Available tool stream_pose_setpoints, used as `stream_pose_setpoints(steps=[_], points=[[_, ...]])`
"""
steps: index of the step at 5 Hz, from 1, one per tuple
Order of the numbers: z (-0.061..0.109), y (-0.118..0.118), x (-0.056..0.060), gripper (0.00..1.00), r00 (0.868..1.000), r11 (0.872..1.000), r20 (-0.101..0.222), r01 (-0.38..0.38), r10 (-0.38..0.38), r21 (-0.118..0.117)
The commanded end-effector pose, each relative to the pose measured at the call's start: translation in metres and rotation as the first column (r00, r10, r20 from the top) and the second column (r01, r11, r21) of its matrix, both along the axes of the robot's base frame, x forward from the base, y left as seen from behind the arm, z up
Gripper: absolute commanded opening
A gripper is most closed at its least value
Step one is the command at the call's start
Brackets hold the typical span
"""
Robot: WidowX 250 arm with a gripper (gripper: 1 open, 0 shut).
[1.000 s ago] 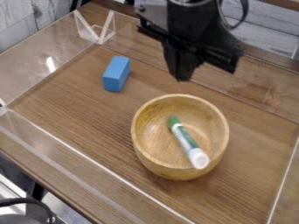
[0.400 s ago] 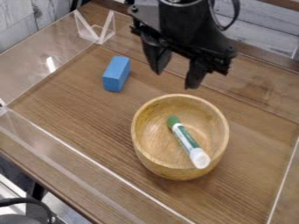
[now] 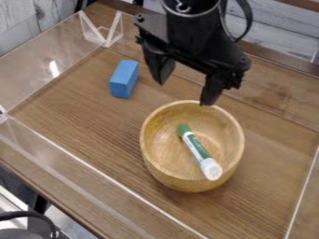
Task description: Put the green marker in the brown bowl
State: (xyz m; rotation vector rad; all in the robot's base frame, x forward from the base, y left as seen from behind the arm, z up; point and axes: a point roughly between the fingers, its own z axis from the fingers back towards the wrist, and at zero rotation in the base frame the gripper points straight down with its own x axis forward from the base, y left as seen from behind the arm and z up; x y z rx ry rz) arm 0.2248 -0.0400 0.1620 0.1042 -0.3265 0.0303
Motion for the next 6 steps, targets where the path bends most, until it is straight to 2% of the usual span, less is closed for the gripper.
stream_pose_setpoints(steps=[1, 6], points=[[0.004, -0.004, 0.000, 1.00, 1.000, 1.000, 0.021, 0.006, -0.006, -0.013], [-0.017, -0.014, -0.010, 1.00, 1.000, 1.000, -0.029, 0.007, -0.007, -0.027]])
